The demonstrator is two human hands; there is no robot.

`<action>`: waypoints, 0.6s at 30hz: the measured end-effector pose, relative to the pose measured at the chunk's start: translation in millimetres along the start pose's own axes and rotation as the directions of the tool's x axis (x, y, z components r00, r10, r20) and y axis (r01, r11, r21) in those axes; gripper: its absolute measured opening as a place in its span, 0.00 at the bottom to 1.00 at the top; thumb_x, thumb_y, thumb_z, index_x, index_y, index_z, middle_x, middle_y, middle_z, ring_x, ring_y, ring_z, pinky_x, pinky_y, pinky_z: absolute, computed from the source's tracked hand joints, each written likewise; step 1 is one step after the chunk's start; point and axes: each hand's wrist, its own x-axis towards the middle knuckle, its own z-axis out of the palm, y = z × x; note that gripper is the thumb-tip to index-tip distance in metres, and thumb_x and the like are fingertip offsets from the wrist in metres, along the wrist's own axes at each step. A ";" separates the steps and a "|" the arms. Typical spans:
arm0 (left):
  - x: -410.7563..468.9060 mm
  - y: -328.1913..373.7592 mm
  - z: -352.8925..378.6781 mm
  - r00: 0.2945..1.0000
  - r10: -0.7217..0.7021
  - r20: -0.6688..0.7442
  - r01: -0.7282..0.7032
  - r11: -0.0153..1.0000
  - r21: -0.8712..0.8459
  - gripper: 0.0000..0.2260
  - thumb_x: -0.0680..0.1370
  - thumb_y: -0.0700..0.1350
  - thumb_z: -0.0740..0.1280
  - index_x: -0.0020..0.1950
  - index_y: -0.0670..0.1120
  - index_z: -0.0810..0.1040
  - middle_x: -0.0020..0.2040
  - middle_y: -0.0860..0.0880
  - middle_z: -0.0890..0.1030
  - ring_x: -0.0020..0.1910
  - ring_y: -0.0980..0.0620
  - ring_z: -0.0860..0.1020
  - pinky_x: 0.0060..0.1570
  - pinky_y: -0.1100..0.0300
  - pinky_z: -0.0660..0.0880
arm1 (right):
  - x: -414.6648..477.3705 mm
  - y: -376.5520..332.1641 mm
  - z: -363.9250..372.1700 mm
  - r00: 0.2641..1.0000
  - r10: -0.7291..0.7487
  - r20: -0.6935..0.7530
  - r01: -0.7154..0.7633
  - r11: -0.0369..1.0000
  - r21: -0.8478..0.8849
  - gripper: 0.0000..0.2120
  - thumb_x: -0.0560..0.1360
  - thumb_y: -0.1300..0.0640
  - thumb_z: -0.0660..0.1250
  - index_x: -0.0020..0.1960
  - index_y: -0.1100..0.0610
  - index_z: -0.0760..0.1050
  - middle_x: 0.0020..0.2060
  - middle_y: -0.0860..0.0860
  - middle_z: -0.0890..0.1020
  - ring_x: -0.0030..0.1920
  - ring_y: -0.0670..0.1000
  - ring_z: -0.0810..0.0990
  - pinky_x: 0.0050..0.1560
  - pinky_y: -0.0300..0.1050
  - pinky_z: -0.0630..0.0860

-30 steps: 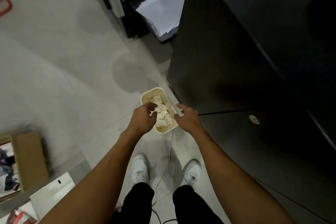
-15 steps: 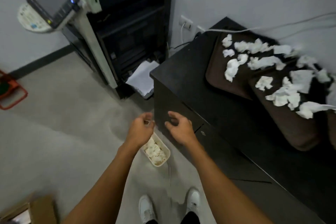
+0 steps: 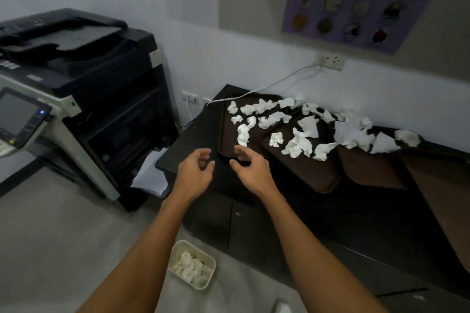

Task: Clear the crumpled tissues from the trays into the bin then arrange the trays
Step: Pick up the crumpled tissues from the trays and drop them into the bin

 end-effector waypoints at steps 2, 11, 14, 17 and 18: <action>7.0 27.4 14.1 0.998 0.054 0.023 -0.054 0.999 -0.003 0.17 0.79 0.45 0.71 0.68 0.50 0.77 0.57 0.54 0.80 0.56 0.58 0.78 0.55 0.65 0.72 | -0.1 1.6 -26.1 0.999 0.006 -0.048 -0.005 1.000 0.008 0.23 0.76 0.54 0.74 0.70 0.51 0.77 0.61 0.42 0.82 0.60 0.39 0.79 0.62 0.34 0.73; 30.0 133.7 117.2 0.966 0.212 0.150 -0.202 0.976 -0.074 0.15 0.79 0.45 0.71 0.66 0.51 0.78 0.56 0.55 0.81 0.52 0.61 0.79 0.53 0.67 0.74 | 6.7 37.8 -157.5 0.959 0.055 -0.279 -0.036 0.997 0.074 0.21 0.75 0.51 0.73 0.68 0.48 0.78 0.60 0.39 0.82 0.58 0.38 0.80 0.62 0.40 0.77; 37.1 162.5 157.9 0.952 0.232 0.199 -0.220 0.972 -0.078 0.15 0.79 0.46 0.71 0.66 0.51 0.78 0.56 0.56 0.81 0.54 0.59 0.80 0.54 0.63 0.76 | 13.9 55.1 -200.8 0.943 0.075 -0.324 -0.054 0.996 0.074 0.21 0.75 0.52 0.73 0.68 0.49 0.79 0.58 0.39 0.83 0.57 0.38 0.80 0.63 0.40 0.76; 47.4 189.7 199.9 0.939 0.254 0.233 -0.243 0.967 -0.074 0.15 0.78 0.46 0.71 0.65 0.51 0.79 0.55 0.56 0.81 0.53 0.58 0.80 0.56 0.60 0.77 | 24.8 72.2 -243.5 0.928 0.089 -0.362 -0.066 0.995 0.076 0.22 0.75 0.52 0.74 0.68 0.49 0.78 0.59 0.40 0.83 0.58 0.39 0.80 0.64 0.40 0.76; 51.4 198.9 213.6 0.933 0.263 0.244 -0.252 0.965 -0.073 0.15 0.78 0.46 0.71 0.65 0.51 0.79 0.56 0.56 0.82 0.53 0.58 0.80 0.56 0.59 0.78 | 28.4 77.1 -257.3 0.923 0.095 -0.374 -0.068 0.994 0.085 0.22 0.75 0.52 0.74 0.68 0.49 0.78 0.59 0.41 0.83 0.58 0.39 0.80 0.63 0.40 0.76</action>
